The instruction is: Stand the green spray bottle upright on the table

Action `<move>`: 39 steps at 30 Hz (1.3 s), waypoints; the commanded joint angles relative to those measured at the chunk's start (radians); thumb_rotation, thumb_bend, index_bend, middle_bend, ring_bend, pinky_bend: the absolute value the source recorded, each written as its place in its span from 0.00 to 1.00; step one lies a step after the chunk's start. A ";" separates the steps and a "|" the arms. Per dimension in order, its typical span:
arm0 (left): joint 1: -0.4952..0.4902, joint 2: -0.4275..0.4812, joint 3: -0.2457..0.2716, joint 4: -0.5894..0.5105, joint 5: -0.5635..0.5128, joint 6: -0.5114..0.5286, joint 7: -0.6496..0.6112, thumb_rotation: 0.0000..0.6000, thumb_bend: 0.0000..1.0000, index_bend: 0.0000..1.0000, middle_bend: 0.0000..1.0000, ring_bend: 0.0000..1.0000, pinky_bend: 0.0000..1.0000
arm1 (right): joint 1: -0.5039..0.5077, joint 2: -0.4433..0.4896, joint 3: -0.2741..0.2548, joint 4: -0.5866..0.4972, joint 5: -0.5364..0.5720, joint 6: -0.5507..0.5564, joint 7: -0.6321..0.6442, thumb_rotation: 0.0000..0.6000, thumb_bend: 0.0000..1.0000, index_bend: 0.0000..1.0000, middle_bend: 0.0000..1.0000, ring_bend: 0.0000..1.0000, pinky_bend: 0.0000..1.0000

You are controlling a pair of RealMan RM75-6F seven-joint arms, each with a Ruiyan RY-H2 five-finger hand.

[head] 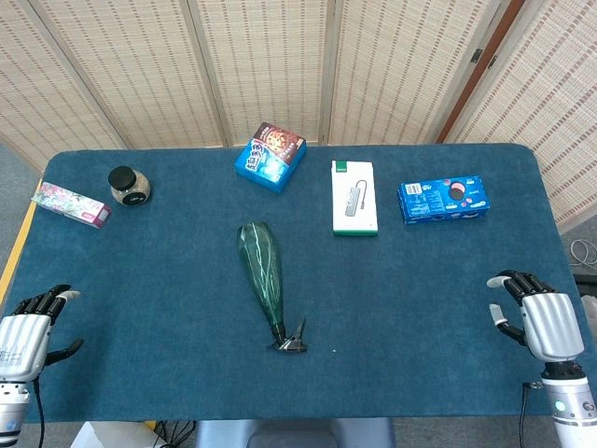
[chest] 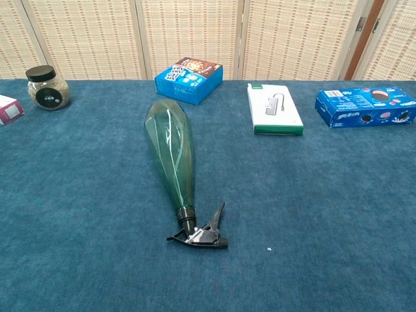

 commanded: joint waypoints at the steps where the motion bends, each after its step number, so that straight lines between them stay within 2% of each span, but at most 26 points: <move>1: -0.005 -0.005 0.000 0.004 -0.005 -0.009 0.001 1.00 0.00 0.27 0.25 0.28 0.31 | 0.000 -0.005 -0.001 0.007 0.002 -0.004 0.007 1.00 0.31 0.44 0.39 0.37 0.57; 9: -0.021 -0.016 -0.008 0.012 0.007 -0.015 -0.015 1.00 0.00 0.27 0.25 0.28 0.31 | 0.012 -0.008 0.010 0.029 0.003 -0.007 0.022 1.00 0.31 0.44 0.39 0.37 0.56; 13: -0.044 -0.044 -0.011 0.053 0.060 0.000 -0.058 1.00 0.00 0.27 0.25 0.22 0.31 | 0.013 0.007 0.021 0.023 -0.002 0.010 0.031 1.00 0.30 0.43 0.38 0.36 0.53; 15: -0.057 -0.056 -0.011 0.075 0.079 -0.002 -0.074 1.00 0.00 0.26 0.25 0.20 0.29 | 0.014 0.018 0.028 0.017 -0.001 0.014 0.032 1.00 0.28 0.42 0.36 0.34 0.52; 18: -0.084 -0.072 -0.010 0.108 0.111 -0.016 -0.096 1.00 0.00 0.24 0.25 0.19 0.27 | 0.016 0.036 0.039 0.003 0.001 0.023 0.032 1.00 0.23 0.34 0.30 0.30 0.49; 25: -0.166 -0.126 -0.008 0.201 0.194 -0.047 -0.155 1.00 0.00 0.01 0.05 0.06 0.15 | 0.011 0.068 0.064 -0.027 0.002 0.062 0.056 1.00 0.15 0.17 0.18 0.20 0.43; 27: -0.188 -0.140 -0.013 0.218 0.207 -0.055 -0.166 1.00 0.00 0.00 0.01 0.03 0.11 | 0.009 0.074 0.068 -0.029 0.005 0.068 0.061 1.00 0.13 0.15 0.16 0.19 0.43; 30: -0.226 -0.163 -0.022 0.238 0.220 -0.072 -0.182 1.00 0.00 0.00 0.00 0.00 0.08 | 0.007 0.082 0.073 -0.031 0.009 0.073 0.069 1.00 0.13 0.13 0.14 0.18 0.42; 39: -0.339 -0.241 -0.031 0.295 0.233 -0.166 -0.206 1.00 0.00 0.00 0.00 0.00 0.01 | -0.002 0.087 0.076 -0.018 0.023 0.080 0.097 1.00 0.13 0.11 0.13 0.17 0.42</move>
